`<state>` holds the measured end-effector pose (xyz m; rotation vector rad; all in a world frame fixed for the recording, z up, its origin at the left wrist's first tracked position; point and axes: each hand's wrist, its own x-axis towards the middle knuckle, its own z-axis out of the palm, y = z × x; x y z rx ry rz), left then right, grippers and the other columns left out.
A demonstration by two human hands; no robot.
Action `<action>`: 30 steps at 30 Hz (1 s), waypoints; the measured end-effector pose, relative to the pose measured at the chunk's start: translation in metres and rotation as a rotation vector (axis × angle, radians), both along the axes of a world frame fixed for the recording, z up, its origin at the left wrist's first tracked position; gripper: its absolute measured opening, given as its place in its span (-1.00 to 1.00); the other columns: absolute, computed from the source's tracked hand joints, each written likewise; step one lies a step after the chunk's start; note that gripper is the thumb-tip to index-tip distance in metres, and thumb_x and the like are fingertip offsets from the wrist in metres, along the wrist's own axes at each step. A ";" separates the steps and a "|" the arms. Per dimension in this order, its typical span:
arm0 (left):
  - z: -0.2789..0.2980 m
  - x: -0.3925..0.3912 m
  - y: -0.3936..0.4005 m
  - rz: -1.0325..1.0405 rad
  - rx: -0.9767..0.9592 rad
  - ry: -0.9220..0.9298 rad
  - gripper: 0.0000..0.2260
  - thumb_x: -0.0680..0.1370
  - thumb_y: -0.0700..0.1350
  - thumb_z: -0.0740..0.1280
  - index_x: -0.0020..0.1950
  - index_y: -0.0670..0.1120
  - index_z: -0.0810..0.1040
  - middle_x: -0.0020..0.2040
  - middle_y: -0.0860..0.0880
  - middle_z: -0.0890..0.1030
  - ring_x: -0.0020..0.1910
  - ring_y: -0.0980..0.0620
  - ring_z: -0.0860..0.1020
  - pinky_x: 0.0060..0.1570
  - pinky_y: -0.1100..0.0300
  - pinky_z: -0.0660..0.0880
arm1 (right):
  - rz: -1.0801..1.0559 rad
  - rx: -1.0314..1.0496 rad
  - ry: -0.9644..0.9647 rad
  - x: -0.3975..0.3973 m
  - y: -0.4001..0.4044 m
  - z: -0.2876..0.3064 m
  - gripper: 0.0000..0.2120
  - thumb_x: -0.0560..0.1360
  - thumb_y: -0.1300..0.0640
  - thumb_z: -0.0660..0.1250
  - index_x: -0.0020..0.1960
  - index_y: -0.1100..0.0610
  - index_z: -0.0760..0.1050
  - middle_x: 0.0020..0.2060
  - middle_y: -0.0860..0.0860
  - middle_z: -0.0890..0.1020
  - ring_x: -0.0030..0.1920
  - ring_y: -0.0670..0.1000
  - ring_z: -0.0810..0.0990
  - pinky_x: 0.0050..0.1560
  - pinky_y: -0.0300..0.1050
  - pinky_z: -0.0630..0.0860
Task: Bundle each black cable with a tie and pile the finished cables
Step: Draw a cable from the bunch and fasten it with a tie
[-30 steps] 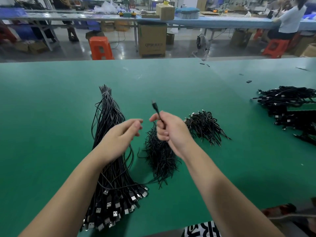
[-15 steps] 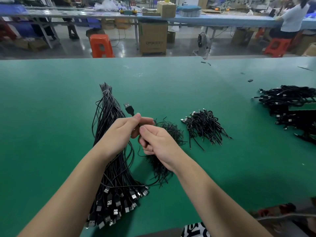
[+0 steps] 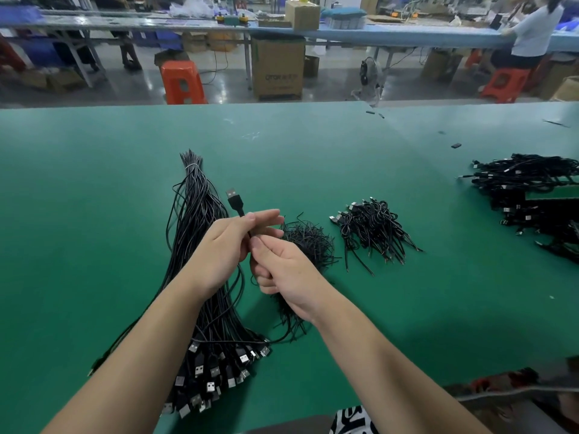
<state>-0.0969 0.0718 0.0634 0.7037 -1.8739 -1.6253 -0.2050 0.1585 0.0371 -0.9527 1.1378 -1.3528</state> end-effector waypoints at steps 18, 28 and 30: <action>0.016 0.041 -0.026 -0.574 0.333 -0.396 -0.57 0.54 -0.03 0.16 -0.03 -0.34 0.68 -0.30 -0.35 0.62 -0.55 -0.10 0.56 -0.54 0.23 0.48 | 0.147 0.222 -0.549 0.001 0.004 -0.025 -0.63 0.67 -0.02 0.15 -0.28 0.03 0.43 -0.50 -0.12 0.25 -0.57 -0.16 0.14 -0.52 -0.30 0.07; -0.015 0.017 -0.026 0.080 -0.124 -0.573 -0.62 0.71 0.04 0.14 0.09 -0.18 0.64 0.05 -0.16 0.71 0.08 -0.16 0.67 0.23 -0.16 0.53 | 0.031 0.198 -0.420 0.005 0.000 -0.022 -0.65 0.71 0.02 0.12 -0.24 0.06 0.38 -0.49 -0.09 0.21 -0.54 -0.13 0.10 -0.52 -0.26 0.02; -0.022 0.010 -0.020 0.181 -0.168 -0.482 -0.64 0.70 0.06 0.13 -0.04 -0.09 0.62 0.03 -0.11 0.71 0.11 -0.08 0.66 0.25 -0.13 0.51 | 0.003 0.186 -0.422 0.010 -0.001 -0.022 -0.66 0.71 0.00 0.12 -0.23 0.06 0.36 -0.49 -0.09 0.21 -0.55 -0.14 0.10 -0.51 -0.27 0.03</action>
